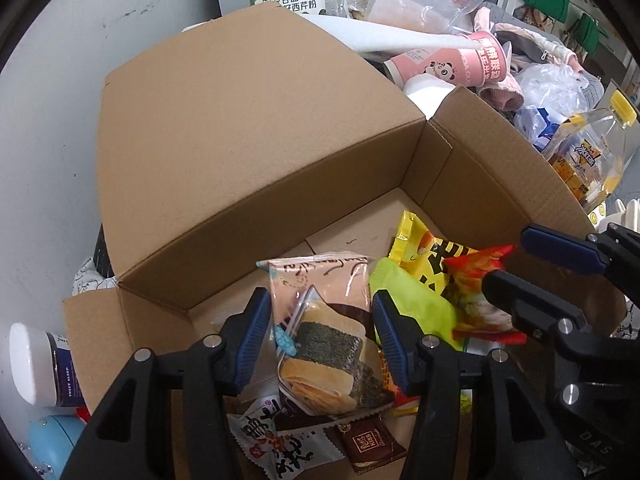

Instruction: Organize snacks

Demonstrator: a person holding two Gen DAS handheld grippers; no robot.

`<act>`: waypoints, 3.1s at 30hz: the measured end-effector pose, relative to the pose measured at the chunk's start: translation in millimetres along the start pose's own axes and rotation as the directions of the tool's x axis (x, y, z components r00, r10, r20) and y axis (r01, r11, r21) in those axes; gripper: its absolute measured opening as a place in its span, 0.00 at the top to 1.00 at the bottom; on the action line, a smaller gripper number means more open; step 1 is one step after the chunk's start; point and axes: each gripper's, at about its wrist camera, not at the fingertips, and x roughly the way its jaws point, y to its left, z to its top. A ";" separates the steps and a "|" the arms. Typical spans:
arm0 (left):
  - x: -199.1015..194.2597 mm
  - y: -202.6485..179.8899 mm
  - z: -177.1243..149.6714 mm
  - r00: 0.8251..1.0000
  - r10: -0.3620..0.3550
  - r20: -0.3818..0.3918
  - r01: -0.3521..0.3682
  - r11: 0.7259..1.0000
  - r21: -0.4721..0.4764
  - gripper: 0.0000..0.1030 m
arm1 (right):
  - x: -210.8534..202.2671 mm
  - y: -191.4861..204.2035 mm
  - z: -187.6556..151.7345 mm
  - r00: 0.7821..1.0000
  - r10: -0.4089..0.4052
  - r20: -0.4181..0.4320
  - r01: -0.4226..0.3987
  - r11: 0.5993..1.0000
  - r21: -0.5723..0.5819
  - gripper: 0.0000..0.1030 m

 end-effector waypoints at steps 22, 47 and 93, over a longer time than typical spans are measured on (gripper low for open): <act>-89.7 -3.5 13.8 0.981 -0.001 0.195 0.004 1.000 -0.017 0.37 | -82.0 0.5 14.6 0.989 -0.049 0.140 0.047 0.999 0.015 0.59; -268.3 -28.1 -63.4 0.830 0.000 0.557 -0.026 0.999 0.038 0.30 | -255.7 36.4 -43.0 0.877 -0.145 0.459 0.164 0.986 -0.001 0.23; -208.6 -55.4 -216.6 0.909 -0.081 0.409 0.075 0.997 0.031 0.30 | -215.5 48.7 -205.8 0.937 -0.172 0.305 0.113 0.973 0.201 0.12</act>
